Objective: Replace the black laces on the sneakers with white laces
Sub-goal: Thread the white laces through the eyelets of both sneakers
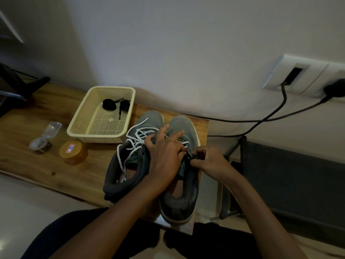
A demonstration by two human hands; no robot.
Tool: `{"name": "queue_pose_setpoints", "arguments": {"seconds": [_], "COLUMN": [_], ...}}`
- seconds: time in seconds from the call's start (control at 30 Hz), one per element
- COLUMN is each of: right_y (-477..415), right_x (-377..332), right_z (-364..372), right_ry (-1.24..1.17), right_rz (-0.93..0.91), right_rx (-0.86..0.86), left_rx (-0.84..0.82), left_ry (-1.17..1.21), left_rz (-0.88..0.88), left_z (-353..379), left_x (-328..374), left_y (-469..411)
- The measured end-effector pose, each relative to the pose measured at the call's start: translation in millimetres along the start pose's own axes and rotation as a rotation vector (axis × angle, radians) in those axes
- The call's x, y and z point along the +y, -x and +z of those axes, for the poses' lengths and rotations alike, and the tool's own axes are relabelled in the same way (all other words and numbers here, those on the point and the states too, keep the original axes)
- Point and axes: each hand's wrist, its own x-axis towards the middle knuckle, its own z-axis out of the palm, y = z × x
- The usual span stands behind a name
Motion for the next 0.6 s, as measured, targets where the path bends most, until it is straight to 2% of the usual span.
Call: {"name": "queue_pose_setpoints", "arguments": {"seconds": [0.27, 0.6], "right_y": [3, 1], "right_x": [-4, -4], "right_z": [-4, -1], "right_ry": [-0.028, -0.044], "right_rz": [0.064, 0.06], "right_rx": [0.034, 0.055], "left_rx": [-0.018, 0.01], "left_ry": [-0.215, -0.07], "left_rz": [0.047, 0.016], "left_z": [-12, -1], "left_x": [0, -3], "left_y": [0, -3]}}
